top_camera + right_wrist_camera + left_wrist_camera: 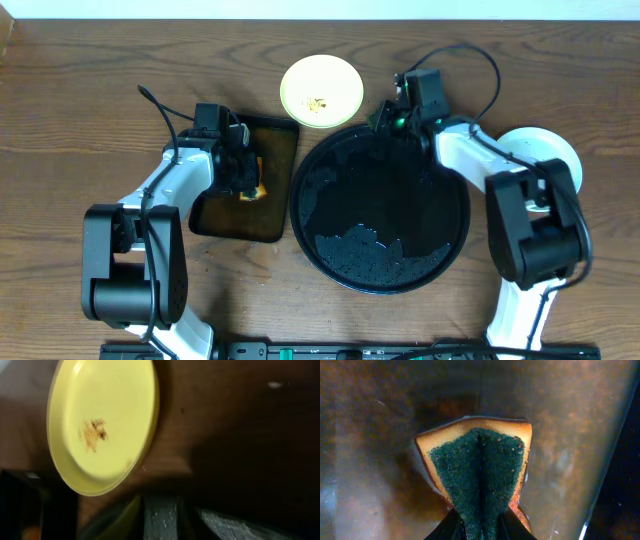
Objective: Clean dirty plates on tray and stack at the side
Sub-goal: 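Grasp the yellow plate rim with the right gripper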
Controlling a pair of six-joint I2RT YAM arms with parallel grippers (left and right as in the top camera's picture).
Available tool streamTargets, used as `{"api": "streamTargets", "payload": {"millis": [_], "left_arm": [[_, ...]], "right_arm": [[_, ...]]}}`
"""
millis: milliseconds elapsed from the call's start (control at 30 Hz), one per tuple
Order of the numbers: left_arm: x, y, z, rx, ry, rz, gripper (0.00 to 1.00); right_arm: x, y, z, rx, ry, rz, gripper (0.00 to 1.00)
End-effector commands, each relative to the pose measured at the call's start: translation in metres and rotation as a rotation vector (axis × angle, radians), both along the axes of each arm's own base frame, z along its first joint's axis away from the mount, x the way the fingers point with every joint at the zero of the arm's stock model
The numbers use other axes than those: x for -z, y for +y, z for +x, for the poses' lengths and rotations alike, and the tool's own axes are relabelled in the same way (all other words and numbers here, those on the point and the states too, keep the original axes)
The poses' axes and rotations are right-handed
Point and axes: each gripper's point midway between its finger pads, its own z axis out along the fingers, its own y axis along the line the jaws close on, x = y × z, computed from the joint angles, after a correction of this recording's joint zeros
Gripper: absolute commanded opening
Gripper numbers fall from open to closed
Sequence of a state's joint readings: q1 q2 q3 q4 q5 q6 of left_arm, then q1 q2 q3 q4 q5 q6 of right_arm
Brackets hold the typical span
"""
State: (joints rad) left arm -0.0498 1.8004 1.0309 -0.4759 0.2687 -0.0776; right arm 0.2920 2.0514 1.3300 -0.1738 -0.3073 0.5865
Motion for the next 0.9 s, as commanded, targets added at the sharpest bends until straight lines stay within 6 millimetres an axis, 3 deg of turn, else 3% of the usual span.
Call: {"api": "streamTargets", "payload": {"millis": [0,100,233,467,633,867], "left_arm": [[0.002,-0.001,-0.01,0.008,0.022,-0.005,0.2],[0.002,-0.001,-0.01,0.008,0.022,-0.005,0.2],[0.002,-0.001,-0.009,0.008,0.022,-0.006,0.2],[0.002,-0.001,-0.01,0.008,0.022,-0.005,0.2],[0.002,-0.001,-0.01,0.008,0.022,-0.005,0.2],[0.002,-0.001,-0.01,0.008,0.022,-0.005,0.2]], "right_arm": [[-0.071,-0.008,0.028,-0.077,-0.174,-0.124,0.25],[-0.1,-0.009,0.033,-0.148,-0.195,-0.212,0.34],[-0.138,-0.016,0.04,-0.166,-0.243,-0.288,0.36],[-0.183,-0.01,0.064,-0.235,-0.45,-0.363,0.48],[-0.173,-0.002,0.074,-0.243,-0.478,-0.398,0.49],[-0.116,0.023,0.072,-0.309,-0.386,-0.409,0.54]]}}
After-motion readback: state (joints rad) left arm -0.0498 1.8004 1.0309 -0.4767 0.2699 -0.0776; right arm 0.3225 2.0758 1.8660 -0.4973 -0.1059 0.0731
